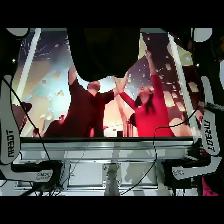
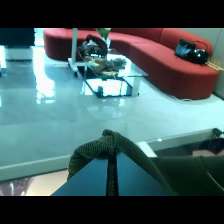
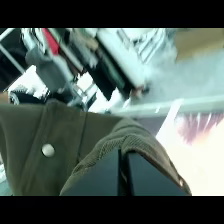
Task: Fold the clothes and pants, and hang the long-sleeved shirts on hangers.
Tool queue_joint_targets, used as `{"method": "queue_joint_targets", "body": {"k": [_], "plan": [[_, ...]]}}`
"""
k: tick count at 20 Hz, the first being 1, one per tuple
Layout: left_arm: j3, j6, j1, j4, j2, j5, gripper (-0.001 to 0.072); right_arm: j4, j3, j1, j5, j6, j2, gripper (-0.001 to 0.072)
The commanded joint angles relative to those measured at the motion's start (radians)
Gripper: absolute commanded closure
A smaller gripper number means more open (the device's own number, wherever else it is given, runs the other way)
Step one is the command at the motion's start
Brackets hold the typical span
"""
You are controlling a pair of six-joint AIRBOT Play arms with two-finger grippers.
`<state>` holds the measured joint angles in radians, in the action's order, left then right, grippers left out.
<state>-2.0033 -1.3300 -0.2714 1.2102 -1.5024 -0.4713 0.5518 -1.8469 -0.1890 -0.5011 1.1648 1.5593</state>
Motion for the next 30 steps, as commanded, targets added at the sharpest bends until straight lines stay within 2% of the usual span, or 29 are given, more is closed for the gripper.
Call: {"method": "queue_joint_targets", "body": {"k": [1, 3, 5, 7, 9, 11, 17, 20, 23, 24, 25, 26, 30], "plan": [[-0.003, 0.088, 0.003, 0.000, -0.009, -0.185, 0.0694, 0.045, -0.005, -0.010, 0.004, -0.033, 0.001, 0.0695], [-0.002, 0.158, 0.005, 0.000, -0.030, -0.484, 0.0694, 0.123, -0.005, 0.032, -0.198, -0.026, 0.001, 0.0695], [0.024, 0.159, 0.006, -0.008, -0.060, -0.740, 0.0693, 0.256, -0.005, 0.084, -0.478, 0.101, 0.001, 0.0696], [0.126, 0.156, 0.001, -0.065, -0.064, -0.851, 0.0694, 0.387, 0.019, 0.121, -0.744, 0.183, 0.001, 0.0697], [0.256, 0.156, -0.012, -0.105, -0.058, -0.889, 0.0694, 0.447, 0.099, 0.145, -0.911, 0.214, -0.008, 0.0697], [0.390, 0.156, -0.037, -0.105, -0.043, -0.882, 0.0694, 0.450, 0.226, 0.151, -0.935, 0.216, -0.036, 0.0697], [0.702, 0.164, -0.163, -0.105, -0.008, -0.850, 0.0694, 0.566, 0.711, 0.154, -0.834, 0.263, -0.218, 0.0696], [0.781, 0.189, -0.216, -0.105, -0.005, -0.776, 0.0693, 0.588, 0.909, 0.154, -0.767, 0.270, -0.302, 0.0695], [0.792, 0.158, -0.226, -0.105, -0.004, -0.661, 0.0687, 0.591, 0.955, 0.154, -0.664, 0.281, -0.306, 0.0676], [0.792, 0.114, -0.222, -0.105, -0.004, -0.637, 0.0560, 0.599, 0.943, 0.154, -0.644, 0.284, -0.306, 0.0553], [0.791, 0.074, -0.218, -0.105, -0.004, -0.634, 0.0305, 0.620, 0.917, 0.154, -0.641, 0.284, -0.306, 0.0350], [0.786, 0.043, -0.212, -0.105, -0.004, -0.644, 0.0173, 0.655, 0.882, 0.154, -0.646, 0.288, -0.306, 0.0273], [0.757, 0.035, -0.175, -0.100, 0.045, -0.676, 0.0174, 0.870, 0.663, 0.154, -0.723, 0.294, -0.306, 0.0273]]}}
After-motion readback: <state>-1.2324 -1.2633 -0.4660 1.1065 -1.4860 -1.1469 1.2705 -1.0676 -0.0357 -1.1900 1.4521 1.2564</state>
